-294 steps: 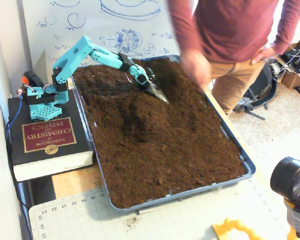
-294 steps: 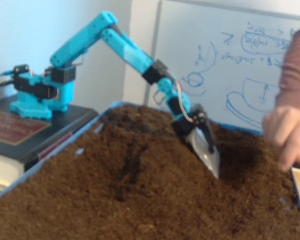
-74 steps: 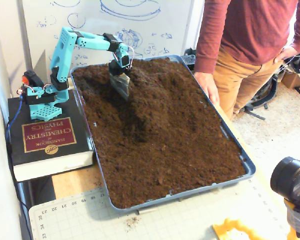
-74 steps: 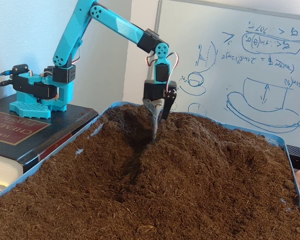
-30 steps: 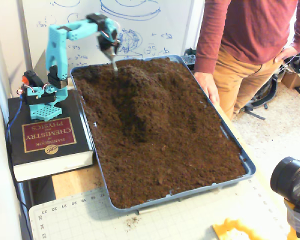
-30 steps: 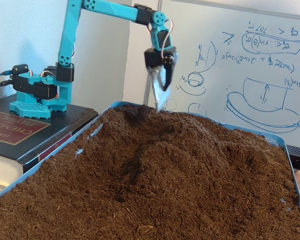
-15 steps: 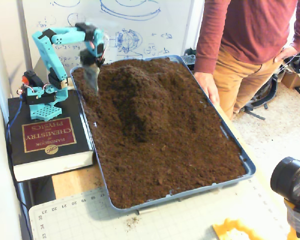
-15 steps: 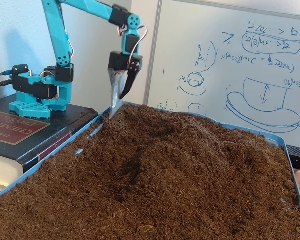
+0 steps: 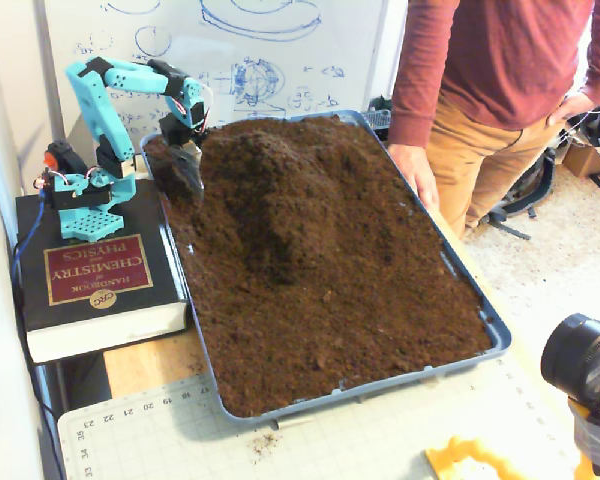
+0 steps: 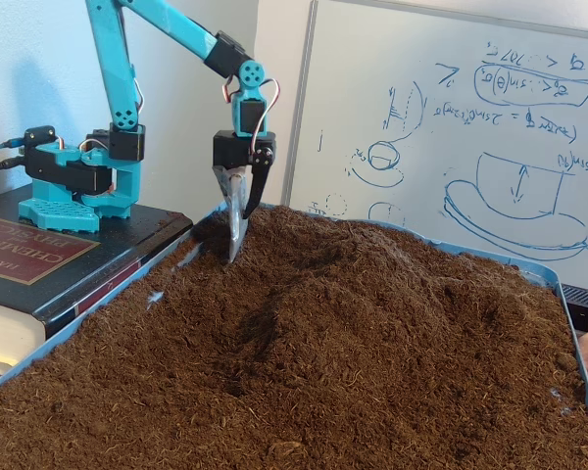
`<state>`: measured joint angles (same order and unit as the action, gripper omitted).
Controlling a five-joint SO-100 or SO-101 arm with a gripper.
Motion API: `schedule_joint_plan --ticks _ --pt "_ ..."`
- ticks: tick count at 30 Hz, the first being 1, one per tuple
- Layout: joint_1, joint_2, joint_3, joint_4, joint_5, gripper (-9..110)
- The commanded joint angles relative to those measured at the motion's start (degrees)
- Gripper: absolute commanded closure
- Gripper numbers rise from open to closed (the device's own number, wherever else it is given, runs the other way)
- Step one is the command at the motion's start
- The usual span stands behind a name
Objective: Build a berm.
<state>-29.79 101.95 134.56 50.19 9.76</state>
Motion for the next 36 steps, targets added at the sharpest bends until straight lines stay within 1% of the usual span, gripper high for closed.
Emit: schedule_joint_plan --ticks 1,12,17,22,27,36 --pt "-2.2 -1.8 -5.1 -0.5 0.9 101" --pt "-10.0 -14.6 -21.0 -0.5 13.0 101" --pt "-10.5 -19.3 -27.3 -0.5 16.9 101" --pt "-9.4 -23.8 -33.9 -0.5 18.6 101" --pt "-5.3 -27.5 -40.6 -0.5 20.4 101" --pt "-1.6 -33.4 -51.6 -0.5 20.8 101"
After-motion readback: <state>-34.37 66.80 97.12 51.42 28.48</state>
